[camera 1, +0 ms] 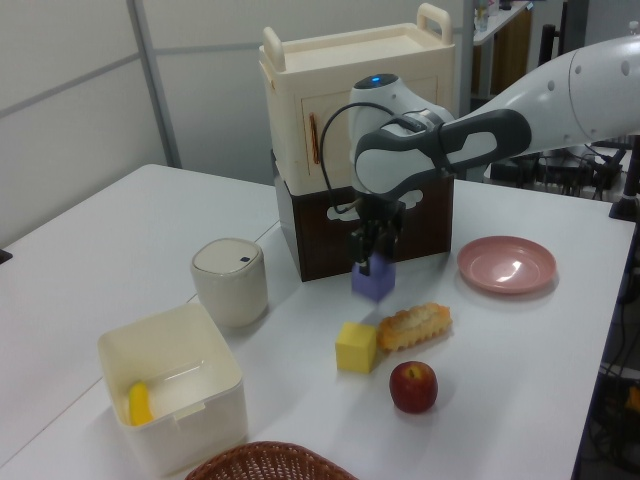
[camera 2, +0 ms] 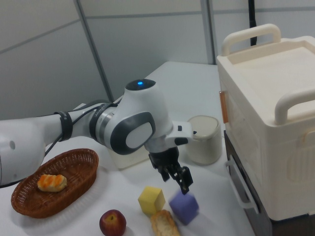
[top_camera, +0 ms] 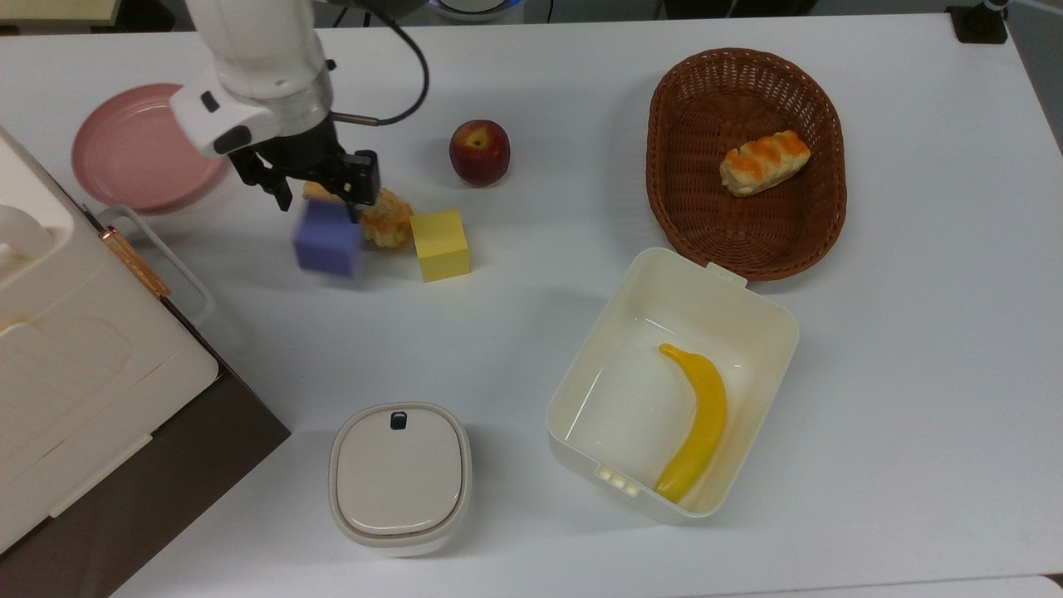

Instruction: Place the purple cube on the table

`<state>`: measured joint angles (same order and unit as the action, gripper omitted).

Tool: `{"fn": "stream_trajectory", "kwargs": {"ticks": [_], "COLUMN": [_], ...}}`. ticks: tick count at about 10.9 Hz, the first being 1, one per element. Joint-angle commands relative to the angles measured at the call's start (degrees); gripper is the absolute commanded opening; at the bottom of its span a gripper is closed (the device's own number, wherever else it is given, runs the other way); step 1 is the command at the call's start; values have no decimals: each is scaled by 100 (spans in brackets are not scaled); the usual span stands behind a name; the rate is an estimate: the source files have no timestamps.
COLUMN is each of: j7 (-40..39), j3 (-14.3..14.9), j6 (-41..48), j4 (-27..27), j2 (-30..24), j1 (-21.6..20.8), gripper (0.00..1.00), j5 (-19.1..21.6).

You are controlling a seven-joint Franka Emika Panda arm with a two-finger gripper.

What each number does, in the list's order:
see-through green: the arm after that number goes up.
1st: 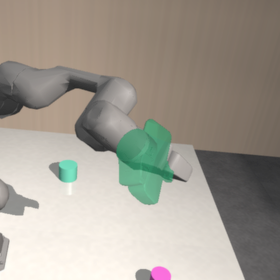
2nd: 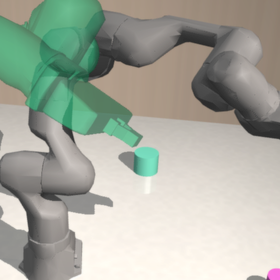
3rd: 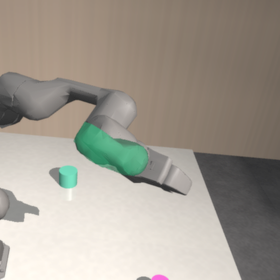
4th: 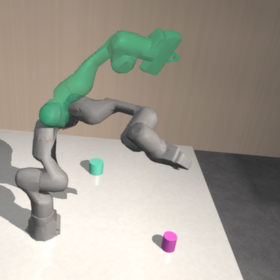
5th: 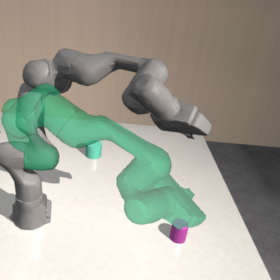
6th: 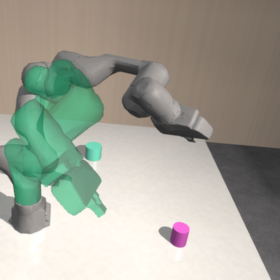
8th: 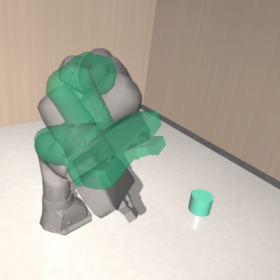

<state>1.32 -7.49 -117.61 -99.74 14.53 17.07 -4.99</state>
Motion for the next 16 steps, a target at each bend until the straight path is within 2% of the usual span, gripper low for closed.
{"fn": "stream_trajectory", "kwargs": {"ticks": [1, 3, 8, 13, 16], "j7": [490, 597, 589, 501, 211], "j3": [72, 72, 142, 853, 977], "j6": [263, 789, 2073, 2374, 2295], "j4": [270, 490, 499, 473, 464], "j2": [-73, -291, -1091, -1584, -1576], "j1": [-518, -827, -1644, -2110, -2190], "gripper": [100, 100, 100, 100, 100], "j5": [-10, -19, -19, 86, 86]}}
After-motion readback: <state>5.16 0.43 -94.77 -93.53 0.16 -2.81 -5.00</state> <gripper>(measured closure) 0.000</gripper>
